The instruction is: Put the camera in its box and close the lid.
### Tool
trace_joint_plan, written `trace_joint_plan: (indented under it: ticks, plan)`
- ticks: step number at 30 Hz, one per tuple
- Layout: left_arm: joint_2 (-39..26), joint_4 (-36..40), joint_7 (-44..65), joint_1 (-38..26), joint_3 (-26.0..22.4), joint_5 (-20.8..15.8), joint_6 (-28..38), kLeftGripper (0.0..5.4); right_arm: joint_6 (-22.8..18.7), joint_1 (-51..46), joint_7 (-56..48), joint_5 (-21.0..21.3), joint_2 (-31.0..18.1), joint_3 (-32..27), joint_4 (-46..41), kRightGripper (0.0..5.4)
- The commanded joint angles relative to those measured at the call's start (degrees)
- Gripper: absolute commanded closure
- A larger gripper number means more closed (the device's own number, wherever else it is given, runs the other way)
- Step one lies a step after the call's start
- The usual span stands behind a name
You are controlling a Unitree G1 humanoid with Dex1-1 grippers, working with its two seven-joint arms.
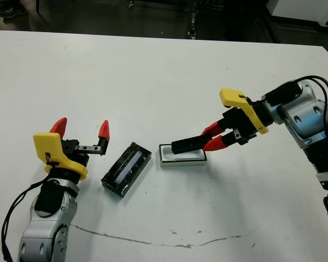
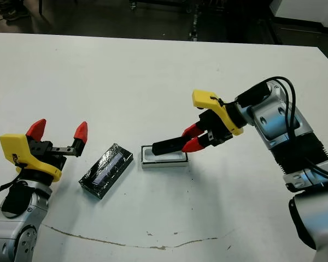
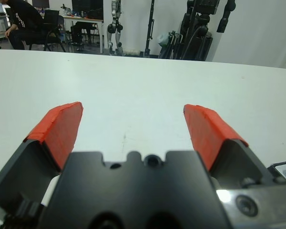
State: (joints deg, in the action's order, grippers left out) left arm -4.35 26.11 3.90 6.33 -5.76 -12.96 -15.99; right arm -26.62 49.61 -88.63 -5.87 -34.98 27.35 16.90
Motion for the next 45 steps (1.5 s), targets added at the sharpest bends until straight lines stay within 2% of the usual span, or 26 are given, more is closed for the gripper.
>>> trace_joint_plan:
  ticks: [1,19,31,42,45]
  plan:
    - [0.1,0.4,-0.5,0.6,-0.2,0.0,-1.0,0.00,0.6,0.9,-0.5,1.5,0.3,0.9,0.1,3.76]
    - [-0.1,0.8,-0.6,0.8,-0.2,0.0,-1.7,0.00,3.3,-0.9,1.8,4.7,1.9,1.2,-2.3,3.76]
    - [-0.2,0.6,-0.2,0.8,-0.3,-0.2,-1.7,0.00,-0.3,-1.3,3.3,5.6,2.8,2.3,-3.5,3.76]
    - [0.1,0.8,-0.4,0.9,-0.2,-0.1,-1.7,0.00,1.1,-1.6,3.8,6.4,3.9,3.4,-3.7,3.76]
    - [0.1,0.9,-0.5,0.9,-0.2,-0.1,-1.8,0.00,0.1,-1.4,3.7,6.6,4.5,4.2,-3.6,3.76]
